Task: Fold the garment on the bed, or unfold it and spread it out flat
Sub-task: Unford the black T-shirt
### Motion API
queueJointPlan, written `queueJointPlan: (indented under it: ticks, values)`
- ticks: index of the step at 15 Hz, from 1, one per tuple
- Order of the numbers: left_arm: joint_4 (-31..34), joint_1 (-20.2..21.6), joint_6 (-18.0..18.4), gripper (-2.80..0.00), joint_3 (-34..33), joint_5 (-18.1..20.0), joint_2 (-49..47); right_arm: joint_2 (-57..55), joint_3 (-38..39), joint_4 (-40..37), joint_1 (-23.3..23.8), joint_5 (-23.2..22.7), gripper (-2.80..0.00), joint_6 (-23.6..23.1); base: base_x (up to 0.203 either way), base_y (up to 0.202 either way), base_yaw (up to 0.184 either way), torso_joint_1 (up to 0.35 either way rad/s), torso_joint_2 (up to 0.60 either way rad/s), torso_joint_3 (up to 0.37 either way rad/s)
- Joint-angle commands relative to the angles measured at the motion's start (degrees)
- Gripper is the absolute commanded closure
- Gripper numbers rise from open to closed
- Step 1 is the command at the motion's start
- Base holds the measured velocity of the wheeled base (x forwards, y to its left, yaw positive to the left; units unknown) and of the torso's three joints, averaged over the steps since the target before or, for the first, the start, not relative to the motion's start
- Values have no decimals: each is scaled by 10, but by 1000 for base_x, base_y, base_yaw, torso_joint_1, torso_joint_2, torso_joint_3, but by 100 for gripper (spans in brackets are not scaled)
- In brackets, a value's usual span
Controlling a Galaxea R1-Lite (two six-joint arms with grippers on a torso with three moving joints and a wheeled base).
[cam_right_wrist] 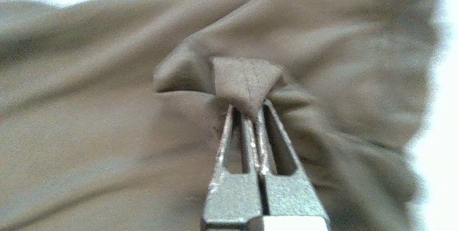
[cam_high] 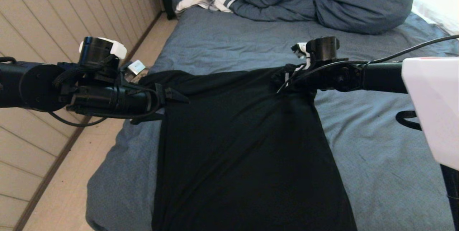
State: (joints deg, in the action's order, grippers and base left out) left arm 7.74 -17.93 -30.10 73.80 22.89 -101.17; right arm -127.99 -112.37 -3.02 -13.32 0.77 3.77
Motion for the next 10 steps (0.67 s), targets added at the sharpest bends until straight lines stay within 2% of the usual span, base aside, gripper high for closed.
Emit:
queueJointPlan:
  ticks: [1,6,10]
  values:
    - [-1,-2,-3,-280,-3,1,-3,24,0,-1,13,0,0,0,0,0,0,0,0,0]
    - [-10,-10,-3,-280,-15,0,-3,62,1,-5,71,-1,0,0,0,0,0,0,0,0]
    - [-14,-15,-3,-280,-22,-1,-1,82,2,-6,150,-1,0,-1,0,0,0,0,0,0]
